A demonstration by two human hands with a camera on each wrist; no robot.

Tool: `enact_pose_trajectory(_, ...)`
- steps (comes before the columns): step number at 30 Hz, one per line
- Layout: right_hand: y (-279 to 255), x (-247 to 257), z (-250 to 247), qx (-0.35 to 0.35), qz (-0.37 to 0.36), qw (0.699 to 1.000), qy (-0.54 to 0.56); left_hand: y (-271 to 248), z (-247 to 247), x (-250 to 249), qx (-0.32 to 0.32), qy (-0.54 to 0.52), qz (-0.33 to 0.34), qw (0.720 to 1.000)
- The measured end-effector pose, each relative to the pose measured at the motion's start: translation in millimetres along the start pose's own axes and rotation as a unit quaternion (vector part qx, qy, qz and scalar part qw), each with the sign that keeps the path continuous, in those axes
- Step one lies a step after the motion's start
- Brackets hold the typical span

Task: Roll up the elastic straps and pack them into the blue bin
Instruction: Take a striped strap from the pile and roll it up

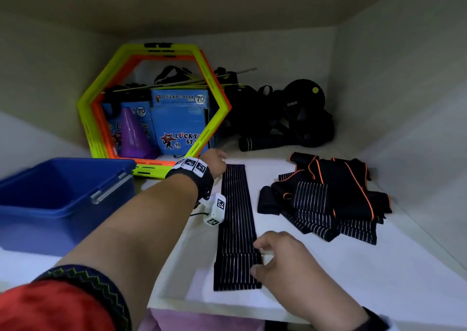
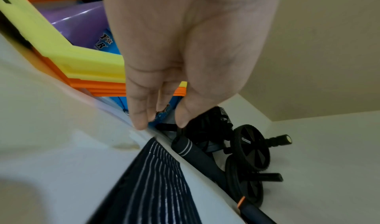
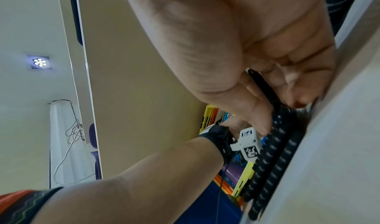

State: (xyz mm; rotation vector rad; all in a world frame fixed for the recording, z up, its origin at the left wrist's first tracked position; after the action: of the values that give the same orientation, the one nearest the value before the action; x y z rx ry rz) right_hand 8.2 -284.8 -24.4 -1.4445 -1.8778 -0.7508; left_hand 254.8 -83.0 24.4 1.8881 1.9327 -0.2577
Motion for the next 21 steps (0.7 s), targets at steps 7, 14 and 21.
enact_pose_trajectory(7,-7,6,2,0.015,-0.006,0.999,-0.039,-69,-23,1,0.080,0.035,0.123,0.989)
enact_pose_trajectory(14,-22,17,19,0.015,-0.028,0.994,-0.100,-184,-34,5,0.139,-0.011,0.206,0.969)
enact_pose_trajectory(21,-35,19,32,-0.047,-0.051,0.993,-0.095,-258,-15,44,0.108,-0.022,0.219,0.970)
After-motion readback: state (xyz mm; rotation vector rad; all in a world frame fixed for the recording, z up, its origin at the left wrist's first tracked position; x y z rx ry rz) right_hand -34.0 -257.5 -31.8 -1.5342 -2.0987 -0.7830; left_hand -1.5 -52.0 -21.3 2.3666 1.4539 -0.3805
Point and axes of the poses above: each hand's wrist, its own y-axis towards the middle knuckle, its own z-axis out of the palm, x = y × z, the point moved 2 cm from there along y, towards the middle knuckle, and after that the axes turned 9 degrees about y, right-handed, at the moved point
